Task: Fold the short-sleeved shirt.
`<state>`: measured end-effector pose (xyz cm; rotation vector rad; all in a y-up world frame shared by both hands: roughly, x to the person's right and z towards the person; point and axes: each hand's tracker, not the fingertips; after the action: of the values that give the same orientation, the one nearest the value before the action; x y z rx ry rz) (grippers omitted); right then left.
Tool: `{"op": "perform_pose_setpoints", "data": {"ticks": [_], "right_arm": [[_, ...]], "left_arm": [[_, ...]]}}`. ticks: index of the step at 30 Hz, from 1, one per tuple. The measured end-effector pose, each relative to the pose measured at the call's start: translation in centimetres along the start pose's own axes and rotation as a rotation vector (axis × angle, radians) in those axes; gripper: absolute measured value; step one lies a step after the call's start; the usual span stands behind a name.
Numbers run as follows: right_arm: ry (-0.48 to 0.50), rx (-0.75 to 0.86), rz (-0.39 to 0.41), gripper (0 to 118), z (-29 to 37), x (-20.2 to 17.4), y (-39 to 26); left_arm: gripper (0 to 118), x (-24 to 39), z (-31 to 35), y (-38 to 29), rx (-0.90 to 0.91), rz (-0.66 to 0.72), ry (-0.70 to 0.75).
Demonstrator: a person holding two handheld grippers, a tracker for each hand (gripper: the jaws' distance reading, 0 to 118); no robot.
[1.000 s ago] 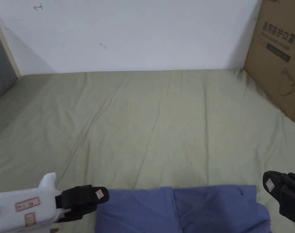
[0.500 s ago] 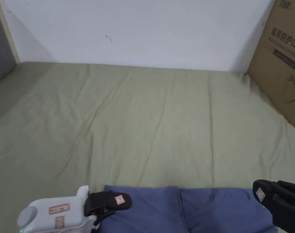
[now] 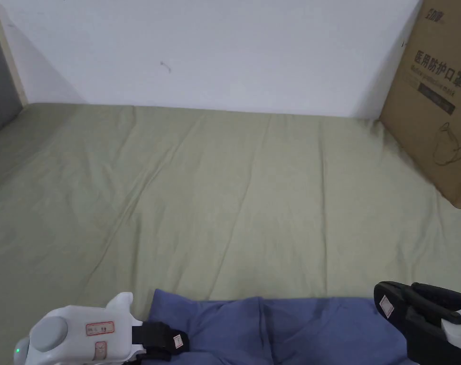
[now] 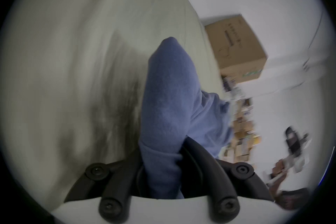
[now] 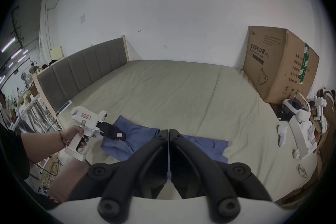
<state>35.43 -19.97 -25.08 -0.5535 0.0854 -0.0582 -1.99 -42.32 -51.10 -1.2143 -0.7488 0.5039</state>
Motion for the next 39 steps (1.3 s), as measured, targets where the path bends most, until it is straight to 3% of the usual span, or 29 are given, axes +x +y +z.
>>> {"op": "perform_pose_setpoints", "data": {"ticks": [2, 5, 8, 13, 17, 23, 24, 25, 26, 27, 28, 31, 37, 38, 39], "right_arm": [[-0.004, 0.011, -0.029, 1, 0.3, 0.8, -0.3], [-0.013, 0.024, -0.047, 1, 0.8, 2.1, -0.9], [-0.019, 0.039, -0.044, 1, 1.2, 3.0, -2.0], [-0.026, 0.032, -0.098, 1, 1.8, 4.9, -3.5], [-0.049, 0.081, -0.109, 1, 3.4, 5.6, -4.3], [-0.087, 0.089, -0.121, 1, 5.1, 7.1, -5.0], [-0.095, 0.087, -0.128, 1, 5.2, 7.3, -5.2], [-0.104, 0.082, -0.137, 1, 5.4, 7.7, -5.4], [-0.112, 0.075, -0.147, 1, 5.4, 8.1, -5.6], [-0.121, 0.069, -0.159, 1, 5.5, 8.4, -5.7], [-0.129, 0.063, -0.172, 1, 5.4, 8.7, -5.9], [-0.129, 0.064, -0.204, 1, 5.5, 9.5, -6.2], [-0.133, 0.072, -0.229, 1, 4.6, 10.3, -5.9], [-0.132, 0.074, -0.231, 1, 4.5, 10.3, -5.7], [-0.132, 0.077, -0.231, 1, 4.4, 10.4, -5.6]], "left_arm": [[7, 3.1, 3.0, 0.3, 0.05, -0.201, 0.207], [7, 7.2, 7.1, -0.1, 0.168, -0.345, 0.574], [7, 9.4, 10.6, -0.7, 0.262, -0.418, 0.708], [7, 11.6, 11.5, -0.3, 0.179, -0.188, 0.42], [8, 15.0, 6.3, 0.7, 0.121, -0.035, 0.193], [12, 18.8, -5.6, 1.6, -0.053, -0.121, 0.194], [23, 19.3, -7.0, 1.5, -0.075, -0.134, 0.194], [48, 19.5, -8.4, 1.4, -0.099, -0.14, 0.143], [91, 19.7, -9.5, 1.3, -0.126, -0.134, 0.094], [113, 19.5, -9.9, 1.0, -0.136, -0.102, 0.038], [118, 19.7, -10.3, 0.8, -0.156, -0.071, 0.001], [115, 20.0, -8.1, 1.0, -0.046, -0.058, -0.1], [114, 20.3, -2.3, 1.7, 0.05, -0.158, -0.071], [105, 20.4, -1.5, 1.5, 0.087, -0.183, -0.052], [85, 20.6, -0.9, 1.2, 0.121, -0.215, -0.027]]}}
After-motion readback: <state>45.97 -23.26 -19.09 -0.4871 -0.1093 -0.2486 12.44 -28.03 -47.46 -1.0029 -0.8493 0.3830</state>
